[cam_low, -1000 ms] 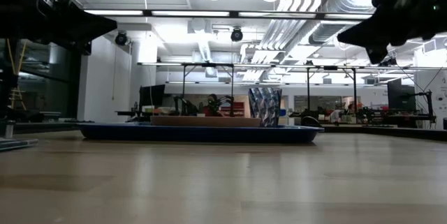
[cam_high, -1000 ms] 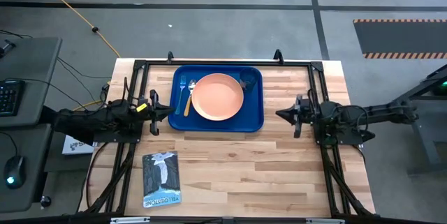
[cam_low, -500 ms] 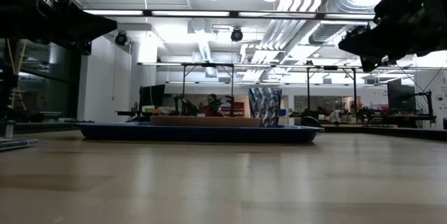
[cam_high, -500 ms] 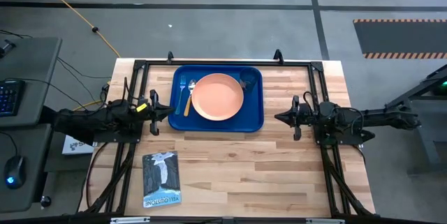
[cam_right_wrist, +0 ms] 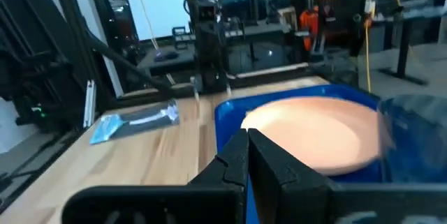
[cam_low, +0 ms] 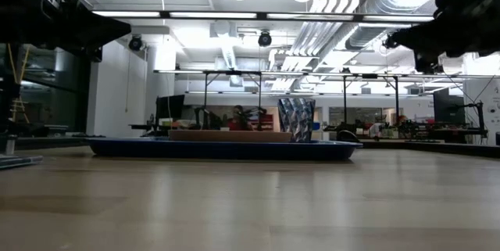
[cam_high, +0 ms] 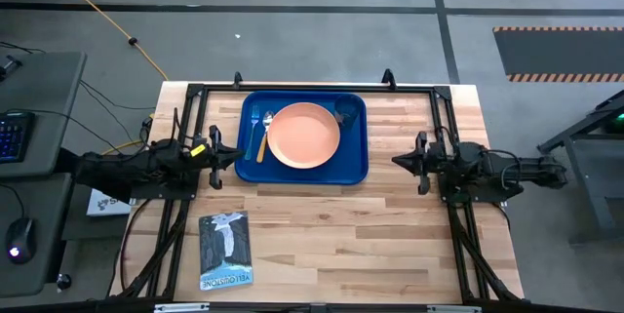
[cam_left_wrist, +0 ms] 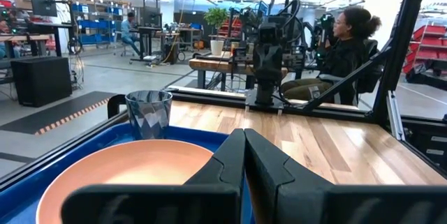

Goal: Pick and place plate/cup/fork/spoon on tray
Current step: Return to Home Position

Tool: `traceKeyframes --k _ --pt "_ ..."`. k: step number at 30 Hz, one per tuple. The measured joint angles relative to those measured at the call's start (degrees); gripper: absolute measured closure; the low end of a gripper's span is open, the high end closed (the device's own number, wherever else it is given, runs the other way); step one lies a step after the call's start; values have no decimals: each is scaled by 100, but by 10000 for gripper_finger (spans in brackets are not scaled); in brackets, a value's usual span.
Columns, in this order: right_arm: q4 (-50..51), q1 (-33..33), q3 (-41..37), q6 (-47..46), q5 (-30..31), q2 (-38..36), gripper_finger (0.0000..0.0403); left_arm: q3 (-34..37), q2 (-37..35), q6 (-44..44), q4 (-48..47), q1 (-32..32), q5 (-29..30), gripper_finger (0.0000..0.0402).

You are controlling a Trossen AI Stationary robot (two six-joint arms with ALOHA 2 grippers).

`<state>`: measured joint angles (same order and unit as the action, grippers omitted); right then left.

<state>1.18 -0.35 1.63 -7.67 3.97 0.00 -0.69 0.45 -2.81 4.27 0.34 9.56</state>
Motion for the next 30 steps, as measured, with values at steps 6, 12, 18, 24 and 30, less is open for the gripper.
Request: traceKeyframes --k 6,12,18,24,30 --pt "-272 3 -107 66 111 217 403 0 2 -2 -15 0 2 401" --pt "-291 8 -107 -377 188 424 403 0 2 -1 -52 0 4 401" --pt "-320 -3 -107 -533 337 633 403 0 2 -2 -67 0 4 401" --pt "-320 -3 -107 -407 306 683 403 0 2 -2 -63 0 4 401" --pt "-322 -3 -107 -426 302 681 403 0 2 -2 -61 0 4 401"
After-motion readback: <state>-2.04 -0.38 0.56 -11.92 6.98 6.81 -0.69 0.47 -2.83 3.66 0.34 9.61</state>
